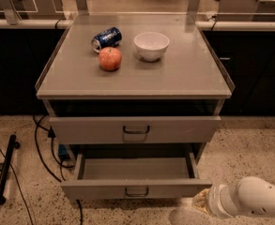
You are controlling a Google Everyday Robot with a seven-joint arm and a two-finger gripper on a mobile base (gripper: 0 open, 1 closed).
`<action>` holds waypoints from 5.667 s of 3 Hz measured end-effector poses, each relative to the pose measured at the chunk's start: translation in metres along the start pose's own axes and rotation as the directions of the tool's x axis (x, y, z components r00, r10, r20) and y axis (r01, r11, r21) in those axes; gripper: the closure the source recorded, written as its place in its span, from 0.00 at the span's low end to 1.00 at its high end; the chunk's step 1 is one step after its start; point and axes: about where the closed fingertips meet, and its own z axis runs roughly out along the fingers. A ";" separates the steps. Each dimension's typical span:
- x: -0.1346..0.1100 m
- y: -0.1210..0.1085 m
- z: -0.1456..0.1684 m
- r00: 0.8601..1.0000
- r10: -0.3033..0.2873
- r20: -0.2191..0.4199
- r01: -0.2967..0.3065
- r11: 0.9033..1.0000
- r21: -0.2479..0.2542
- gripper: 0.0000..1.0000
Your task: Close middle drawer
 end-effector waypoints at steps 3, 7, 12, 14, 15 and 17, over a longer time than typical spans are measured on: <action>-0.016 -0.023 0.060 0.986 -0.134 0.099 0.118 0.982 0.150 1.00; -0.023 -0.066 0.088 0.954 -0.243 0.176 0.171 0.922 0.348 1.00; -0.053 -0.151 0.121 0.948 -0.274 0.164 0.187 0.893 0.410 1.00; -0.059 -0.151 0.123 0.952 -0.267 0.152 0.198 0.912 0.360 1.00; -0.051 -0.118 0.116 0.961 -0.235 0.146 0.197 0.952 0.234 1.00; -0.031 -0.060 0.106 0.972 -0.183 0.146 0.177 0.983 0.056 0.74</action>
Offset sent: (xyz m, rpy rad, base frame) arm 0.0430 0.0322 -0.0448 0.0194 -0.2174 0.0738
